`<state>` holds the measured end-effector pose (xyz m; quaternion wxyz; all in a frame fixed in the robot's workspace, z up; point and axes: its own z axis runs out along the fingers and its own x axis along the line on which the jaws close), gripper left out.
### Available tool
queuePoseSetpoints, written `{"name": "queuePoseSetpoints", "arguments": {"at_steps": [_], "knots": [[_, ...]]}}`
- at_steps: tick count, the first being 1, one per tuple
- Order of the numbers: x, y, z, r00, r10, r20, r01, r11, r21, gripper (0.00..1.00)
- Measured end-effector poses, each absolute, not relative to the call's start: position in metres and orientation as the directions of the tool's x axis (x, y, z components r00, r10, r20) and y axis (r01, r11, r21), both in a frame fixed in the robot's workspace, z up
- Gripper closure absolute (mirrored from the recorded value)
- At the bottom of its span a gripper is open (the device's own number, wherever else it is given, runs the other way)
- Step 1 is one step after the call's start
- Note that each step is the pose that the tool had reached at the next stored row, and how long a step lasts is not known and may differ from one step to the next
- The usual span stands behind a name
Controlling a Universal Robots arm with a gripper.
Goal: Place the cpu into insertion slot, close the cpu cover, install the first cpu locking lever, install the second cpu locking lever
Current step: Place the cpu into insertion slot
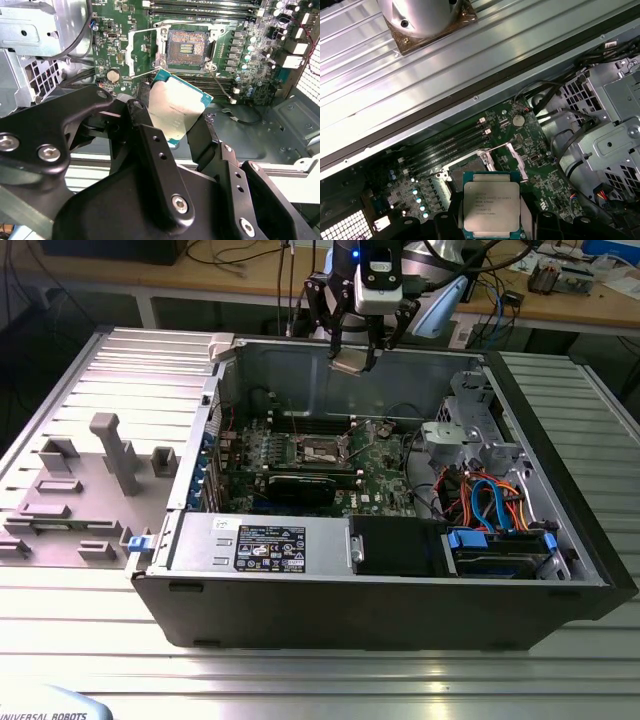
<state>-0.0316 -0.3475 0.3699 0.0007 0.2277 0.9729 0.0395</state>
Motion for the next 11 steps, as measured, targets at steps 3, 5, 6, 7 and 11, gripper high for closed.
{"name": "queuePoseSetpoints", "arguments": {"at_steps": [3, 5, 6, 7, 11], "knots": [[-0.0316, -0.3476, 0.3699, -0.896, 0.443, 0.017, 0.443, 0.893, 0.077, 0.46], [-0.0316, -0.3476, 0.3699, -0.896, 0.444, 0.017, 0.444, 0.893, 0.077, 0.46], [-0.0316, -0.3476, 0.3699, -0.894, 0.448, 0.016, 0.448, 0.891, 0.077, 0.46], [-0.0316, -0.3476, 0.3699, -0.891, 0.454, 0.017, 0.454, 0.888, 0.077, 0.46], [-0.0316, -0.3475, 0.3694, -0.863, 0.505, 0.017, 0.505, 0.86, 0.077, 0.46]]}}
